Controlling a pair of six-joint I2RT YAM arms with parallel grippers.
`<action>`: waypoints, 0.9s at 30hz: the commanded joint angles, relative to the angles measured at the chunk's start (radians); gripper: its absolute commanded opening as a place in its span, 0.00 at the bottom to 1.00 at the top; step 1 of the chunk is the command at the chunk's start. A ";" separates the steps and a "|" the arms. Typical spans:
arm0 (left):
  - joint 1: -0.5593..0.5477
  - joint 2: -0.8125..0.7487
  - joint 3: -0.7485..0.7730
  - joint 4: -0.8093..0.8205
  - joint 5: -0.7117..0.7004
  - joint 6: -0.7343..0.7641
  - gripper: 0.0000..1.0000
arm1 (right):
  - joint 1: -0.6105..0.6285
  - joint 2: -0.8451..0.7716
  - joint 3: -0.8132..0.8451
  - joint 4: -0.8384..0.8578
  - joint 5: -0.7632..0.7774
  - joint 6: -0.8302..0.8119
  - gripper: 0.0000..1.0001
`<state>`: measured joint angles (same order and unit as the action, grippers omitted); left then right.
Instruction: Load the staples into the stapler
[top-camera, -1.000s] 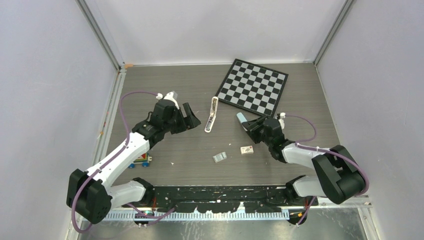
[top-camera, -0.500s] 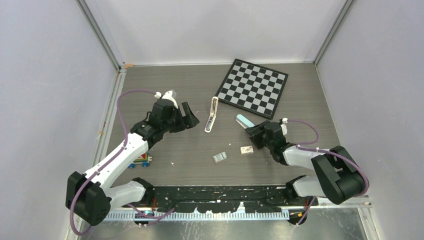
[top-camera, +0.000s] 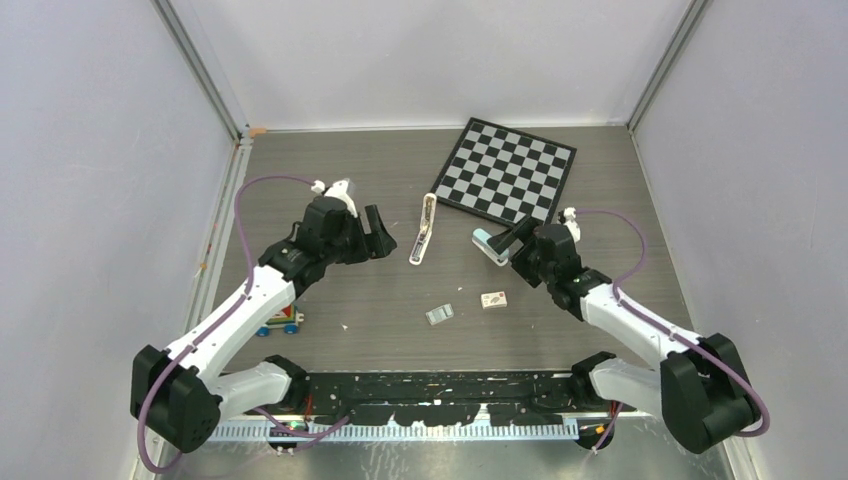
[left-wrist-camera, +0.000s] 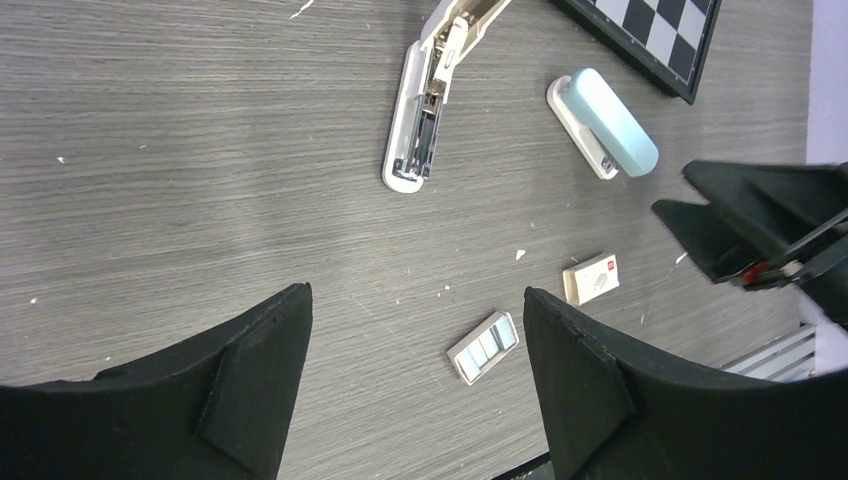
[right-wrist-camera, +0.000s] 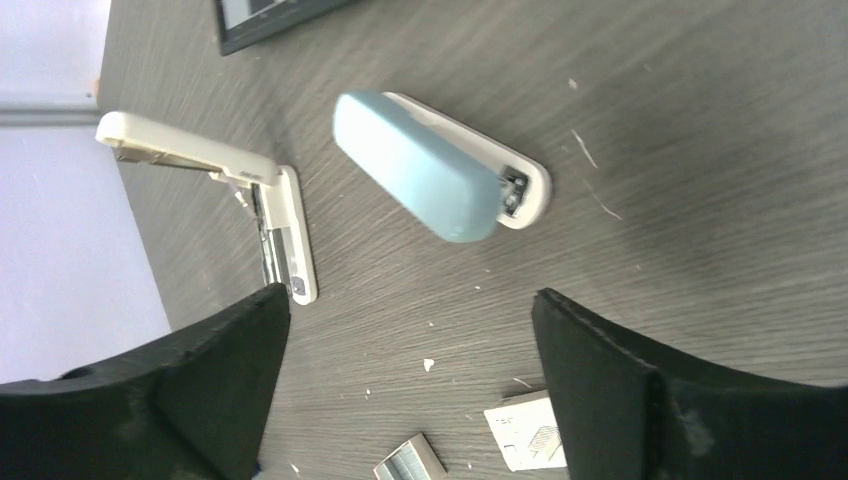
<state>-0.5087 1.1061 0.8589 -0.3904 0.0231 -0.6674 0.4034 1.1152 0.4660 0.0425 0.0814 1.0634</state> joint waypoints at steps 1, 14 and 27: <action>-0.001 -0.027 0.073 -0.046 0.001 0.103 0.79 | 0.019 -0.039 0.097 -0.171 0.007 -0.168 1.00; -0.001 -0.194 0.071 -0.228 -0.015 0.299 1.00 | 0.412 0.099 0.306 -0.395 0.208 -0.327 0.92; -0.001 -0.318 0.015 -0.304 -0.095 0.422 1.00 | 0.613 0.332 0.422 -0.367 0.193 -0.324 0.47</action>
<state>-0.5087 0.8280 0.8825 -0.6720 -0.0380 -0.2989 1.0027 1.4342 0.8364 -0.3317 0.2459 0.7567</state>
